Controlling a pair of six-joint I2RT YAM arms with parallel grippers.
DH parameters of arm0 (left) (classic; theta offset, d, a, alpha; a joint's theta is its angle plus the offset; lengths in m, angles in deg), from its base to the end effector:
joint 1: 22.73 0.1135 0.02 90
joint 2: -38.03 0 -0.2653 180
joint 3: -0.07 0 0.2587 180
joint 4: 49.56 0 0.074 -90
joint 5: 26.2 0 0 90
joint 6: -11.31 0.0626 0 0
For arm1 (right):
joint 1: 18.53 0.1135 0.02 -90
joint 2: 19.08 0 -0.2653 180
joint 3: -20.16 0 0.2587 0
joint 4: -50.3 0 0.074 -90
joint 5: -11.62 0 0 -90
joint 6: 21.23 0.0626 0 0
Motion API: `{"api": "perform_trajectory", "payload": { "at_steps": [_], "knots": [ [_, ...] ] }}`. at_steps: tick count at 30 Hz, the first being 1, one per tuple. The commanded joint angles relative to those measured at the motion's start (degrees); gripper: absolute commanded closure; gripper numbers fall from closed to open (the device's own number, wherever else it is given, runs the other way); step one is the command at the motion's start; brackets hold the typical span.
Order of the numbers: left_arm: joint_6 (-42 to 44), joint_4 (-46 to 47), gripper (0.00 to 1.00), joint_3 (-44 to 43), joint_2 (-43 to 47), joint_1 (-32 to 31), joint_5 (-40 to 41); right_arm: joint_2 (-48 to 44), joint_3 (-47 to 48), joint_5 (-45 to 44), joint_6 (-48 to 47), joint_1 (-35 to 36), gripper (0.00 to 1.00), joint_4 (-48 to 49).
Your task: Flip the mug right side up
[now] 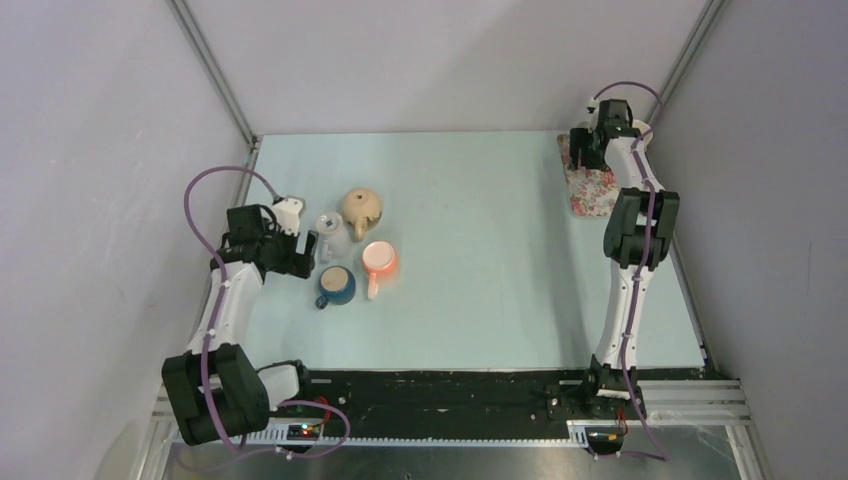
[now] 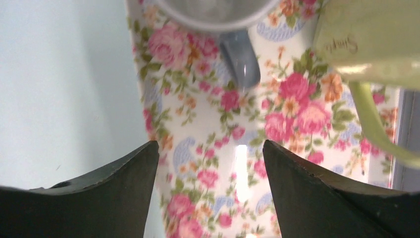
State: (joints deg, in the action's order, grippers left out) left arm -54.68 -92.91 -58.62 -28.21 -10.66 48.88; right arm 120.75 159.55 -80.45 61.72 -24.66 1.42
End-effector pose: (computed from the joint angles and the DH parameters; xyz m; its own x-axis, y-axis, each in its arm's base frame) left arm 0.2521 0.0374 0.2180 -0.7108 0.2501 -0.6574 0.2693 0.9602 0.0741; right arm 0.5669 -0.0632 0.1791 -0.7643 -0.0413 -0.6435 0.0366 0.9936 -0.1072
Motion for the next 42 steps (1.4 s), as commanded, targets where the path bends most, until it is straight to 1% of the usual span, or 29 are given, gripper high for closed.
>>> {"api": "perform_trajectory", "payload": {
  "at_steps": [1, 4, 5, 8, 11, 13, 14, 18, 20, 25, 33, 38, 42],
  "knots": [
    [4.1, -1.3, 0.00, -0.6, 1.4, 0.2, 1.2, -15.8, -6.3, 4.6, 3.1, -0.1, 0.17, 0.4],
    [6.9, -2.7, 0.00, -0.7, 1.7, -0.3, -2.6, -22.3, -14.3, 7.0, 3.5, 0.5, 0.15, 1.6],
    [8.8, -3.3, 0.00, -0.7, 1.8, -0.8, -3.2, -25.5, -16.2, 7.5, 3.6, 0.8, 0.15, 2.0],
    [11.4, -3.6, 0.00, -0.8, 2.2, -2.2, -4.4, -30.8, -23.3, 9.3, 3.7, 1.5, 0.15, 3.3],
    [14.1, -5.0, 0.00, -1.3, 2.3, -3.7, -6.3, -34.5, -26.4, 11.1, 2.5, 2.5, 0.15, 1.9],
    [14.8, -5.7, 0.00, -1.2, 2.2, -6.3, -6.5, -35.9, -28.0, 11.8, 1.6, 3.3, 0.14, 0.8],
    [15.2, -6.1, 0.00, -1.1, 1.8, -8.5, -6.0, -36.7, -29.0, 12.0, 1.3, 3.7, 0.15, 0.5],
    [15.5, -6.7, 0.00, -0.6, -0.5, -15.1, -3.2, -38.7, -31.8, 12.9, 1.2, 4.3, 0.14, 0.3],
    [14.9, -6.9, 0.00, -0.8, -2.4, -16.4, -2.9, -39.5, -33.4, 13.9, 1.9, 4.5, 0.14, 0.7],
    [14.3, -7.9, 0.00, -1.5, -6.8, -16.9, -3.1, -41.1, -37.3, 15.6, 3.4, 5.3, 0.14, 2.6],
    [13.8, -8.3, 0.00, -2.8, -12.5, -18.4, -2.8, -43.8, -39.4, 16.3, 4.2, 6.7, 0.15, 3.7],
    [13.0, -8.3, 0.00, -4.1, -16.7, -19.6, -0.5, -44.3, -40.0, 16.6, 4.3, 7.7, 0.15, 4.2],
    [12.9, -8.4, 0.00, -4.3, -18.2, -20.3, 0.9, -44.3, -40.6, 16.7, 4.3, 7.9, 0.15, 4.4]
  ]
}}
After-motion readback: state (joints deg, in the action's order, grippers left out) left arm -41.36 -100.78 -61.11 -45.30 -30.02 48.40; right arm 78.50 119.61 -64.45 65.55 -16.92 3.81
